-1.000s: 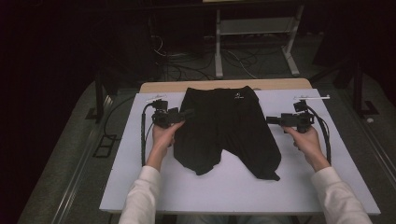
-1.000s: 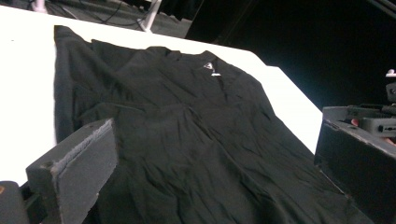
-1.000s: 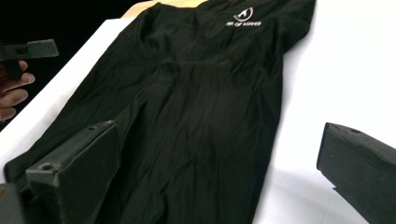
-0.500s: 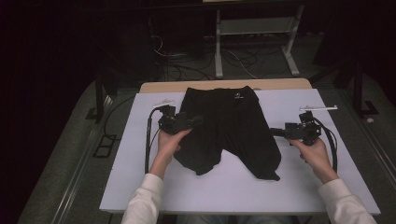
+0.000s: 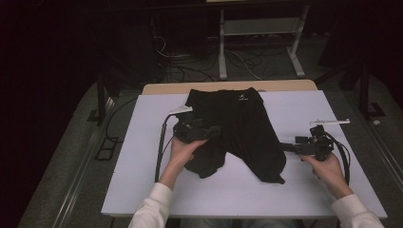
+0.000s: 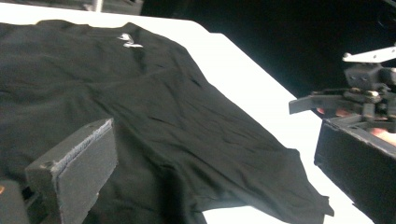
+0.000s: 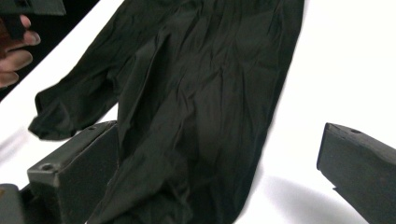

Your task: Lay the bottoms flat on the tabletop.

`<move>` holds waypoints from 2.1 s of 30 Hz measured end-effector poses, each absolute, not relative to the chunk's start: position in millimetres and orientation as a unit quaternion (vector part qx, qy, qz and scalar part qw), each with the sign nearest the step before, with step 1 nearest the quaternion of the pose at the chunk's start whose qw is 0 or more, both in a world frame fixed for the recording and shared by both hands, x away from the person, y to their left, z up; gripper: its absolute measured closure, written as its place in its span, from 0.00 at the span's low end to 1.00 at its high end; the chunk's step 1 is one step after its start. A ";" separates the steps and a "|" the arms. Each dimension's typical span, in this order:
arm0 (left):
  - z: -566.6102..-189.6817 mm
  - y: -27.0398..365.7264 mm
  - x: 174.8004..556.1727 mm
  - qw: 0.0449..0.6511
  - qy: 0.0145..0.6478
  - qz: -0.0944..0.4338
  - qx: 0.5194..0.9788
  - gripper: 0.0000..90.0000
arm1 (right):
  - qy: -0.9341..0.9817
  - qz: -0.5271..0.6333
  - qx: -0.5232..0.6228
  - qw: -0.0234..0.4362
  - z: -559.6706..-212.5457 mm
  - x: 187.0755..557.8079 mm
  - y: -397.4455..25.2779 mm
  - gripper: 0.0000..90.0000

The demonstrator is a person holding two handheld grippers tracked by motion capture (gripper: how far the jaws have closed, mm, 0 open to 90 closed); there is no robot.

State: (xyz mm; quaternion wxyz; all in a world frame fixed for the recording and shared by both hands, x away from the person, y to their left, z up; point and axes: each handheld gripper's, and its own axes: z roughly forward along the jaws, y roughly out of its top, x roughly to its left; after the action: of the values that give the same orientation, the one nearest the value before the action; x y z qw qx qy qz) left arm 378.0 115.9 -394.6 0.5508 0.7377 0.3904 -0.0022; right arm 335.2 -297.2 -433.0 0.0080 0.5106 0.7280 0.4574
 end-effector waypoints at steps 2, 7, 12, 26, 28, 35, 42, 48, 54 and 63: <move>-395.4 108.4 372.0 0.552 0.380 -0.006 0.742 0.00 | 0.732 0.455 0.507 0.010 -433.5 330.8 -296.8 0.00; -404.0 84.2 357.7 0.537 0.355 -0.028 0.765 0.00 | 0.741 0.446 0.502 0.004 -435.6 319.9 -296.9 0.02; -411.8 54.4 345.6 0.526 0.317 -0.073 0.786 0.00 | 0.748 0.435 0.501 0.005 -438.0 313.1 -296.9 0.10; -441.8 -4.2 314.4 0.461 0.248 -0.110 0.845 0.03 | 0.762 0.413 0.499 0.001 -449.9 315.7 -298.6 0.30; -446.3 -6.7 312.3 0.458 0.245 -0.108 0.848 0.05 | 0.763 0.411 0.499 -0.001 -451.3 316.7 -298.4 0.30; -456.1 -11.6 308.1 0.465 0.238 -0.100 0.847 0.23 | 0.774 0.399 0.492 -0.004 -455.7 318.5 -291.8 0.38; -460.9 -22.3 297.5 0.425 0.207 -0.003 0.881 0.48 | 0.785 0.394 0.477 -0.028 -456.8 317.0 -283.4 0.65; -461.5 -25.8 298.6 0.417 0.204 0.038 0.885 0.85 | 0.792 0.391 0.465 -0.057 -455.0 319.3 -281.4 0.97; -454.9 -19.1 313.3 0.418 0.219 0.014 0.882 0.97 | 0.782 0.412 0.462 -0.075 -437.2 323.6 -287.3 0.97; -405.2 -21.7 348.5 0.347 0.150 -0.006 0.926 0.97 | 0.810 0.380 0.444 -0.050 -401.5 344.9 -280.5 0.97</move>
State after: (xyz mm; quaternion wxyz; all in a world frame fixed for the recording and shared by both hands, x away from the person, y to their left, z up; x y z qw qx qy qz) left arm 348.5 -21.7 -405.2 0.3469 0.9257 0.1505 -0.0065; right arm 344.9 -280.5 -401.5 -0.0499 0.4437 0.8102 0.3797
